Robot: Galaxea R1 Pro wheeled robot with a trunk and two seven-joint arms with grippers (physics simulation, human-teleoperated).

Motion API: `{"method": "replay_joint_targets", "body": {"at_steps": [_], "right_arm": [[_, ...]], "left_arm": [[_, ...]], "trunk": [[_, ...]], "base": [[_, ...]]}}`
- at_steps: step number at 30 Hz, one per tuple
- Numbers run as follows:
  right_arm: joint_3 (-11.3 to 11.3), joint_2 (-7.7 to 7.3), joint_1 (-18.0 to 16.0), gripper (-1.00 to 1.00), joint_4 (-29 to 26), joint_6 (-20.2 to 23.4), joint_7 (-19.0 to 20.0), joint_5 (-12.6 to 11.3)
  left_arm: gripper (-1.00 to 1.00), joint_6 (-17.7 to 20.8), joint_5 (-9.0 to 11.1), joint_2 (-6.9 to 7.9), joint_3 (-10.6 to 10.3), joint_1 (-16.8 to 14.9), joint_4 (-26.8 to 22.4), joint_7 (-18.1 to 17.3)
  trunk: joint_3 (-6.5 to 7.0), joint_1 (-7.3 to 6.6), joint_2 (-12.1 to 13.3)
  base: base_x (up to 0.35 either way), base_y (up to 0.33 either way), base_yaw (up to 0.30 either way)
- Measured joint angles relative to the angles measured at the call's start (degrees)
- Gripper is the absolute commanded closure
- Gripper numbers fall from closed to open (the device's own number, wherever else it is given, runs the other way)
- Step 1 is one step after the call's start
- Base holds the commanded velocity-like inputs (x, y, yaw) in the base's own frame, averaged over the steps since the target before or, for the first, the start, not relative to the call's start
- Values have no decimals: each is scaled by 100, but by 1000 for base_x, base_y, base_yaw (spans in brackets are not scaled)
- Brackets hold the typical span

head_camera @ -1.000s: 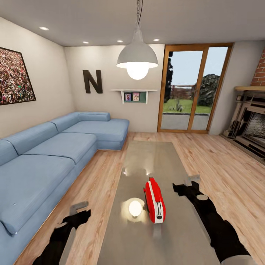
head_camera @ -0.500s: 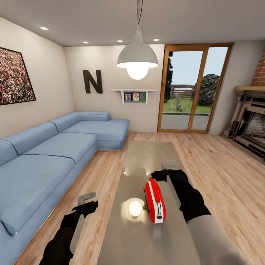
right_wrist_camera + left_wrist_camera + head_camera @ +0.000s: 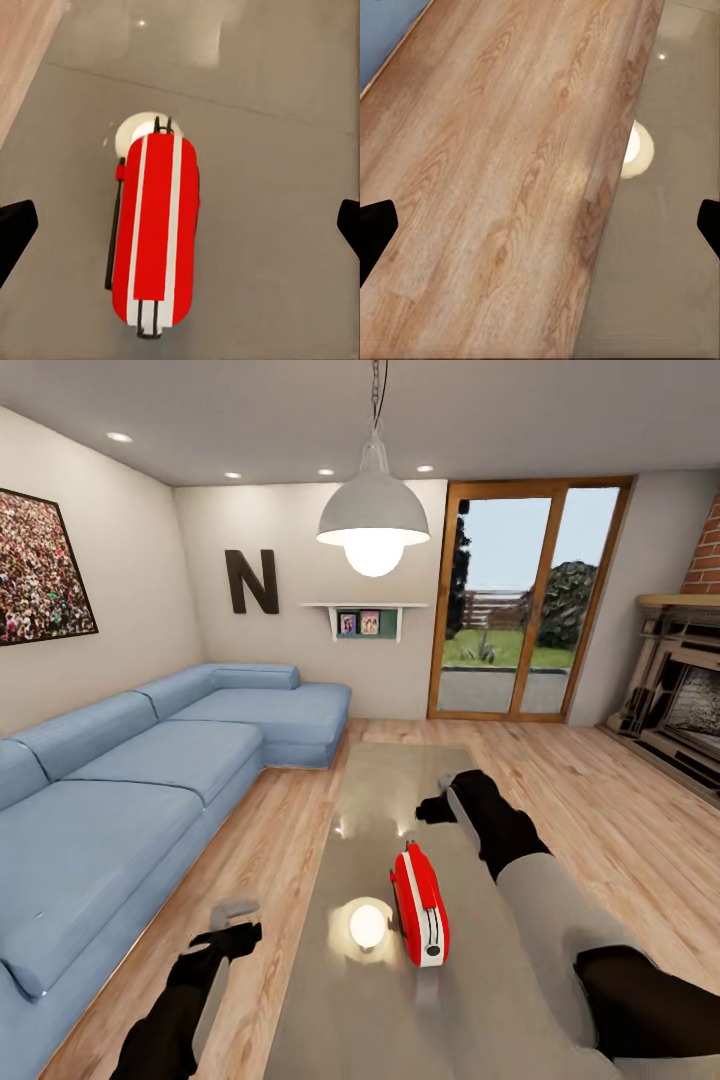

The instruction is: Turn on the radio receiver that's on the table in the living room.

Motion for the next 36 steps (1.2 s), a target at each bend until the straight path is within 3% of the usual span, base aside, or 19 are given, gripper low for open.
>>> {"method": "replay_joint_targets", "body": {"at_steps": [6,7,10,14,21,36], "right_arm": [[-12,-30,-212,-100,384,-210,54,-33],[-13,-23,-223,-100,444,-216,62,-44],[-13,-17,-235,-100,519,-221,71,-45],[-13,31,-240,-100,552,-231,152,-43],[-6,98,-242,-100,564,-227,715,-32],[-20,94,-243,-100,564,-226,756,-28]], "left_arm": [[-100,-982,-28,15,47,0,785,-23],[-100,-1348,-36,17,52,1,1059,-8],[-100,-1645,-41,17,50,0,1212,1],[-100,-1770,-27,3,34,0,1267,-23],[-100,-1793,-40,15,32,0,1282,-32],[-100,-1793,-51,12,4,8,1267,-20]], "trunk": [[0,0,0],[-1,0,0],[0,0,0],[0,0,0],[0,0,0],[0,0,0]], "base": [[0,0,0],[0,0,0],[0,0,0],[0,0,0],[0,0,0],[11,32,0]]}}
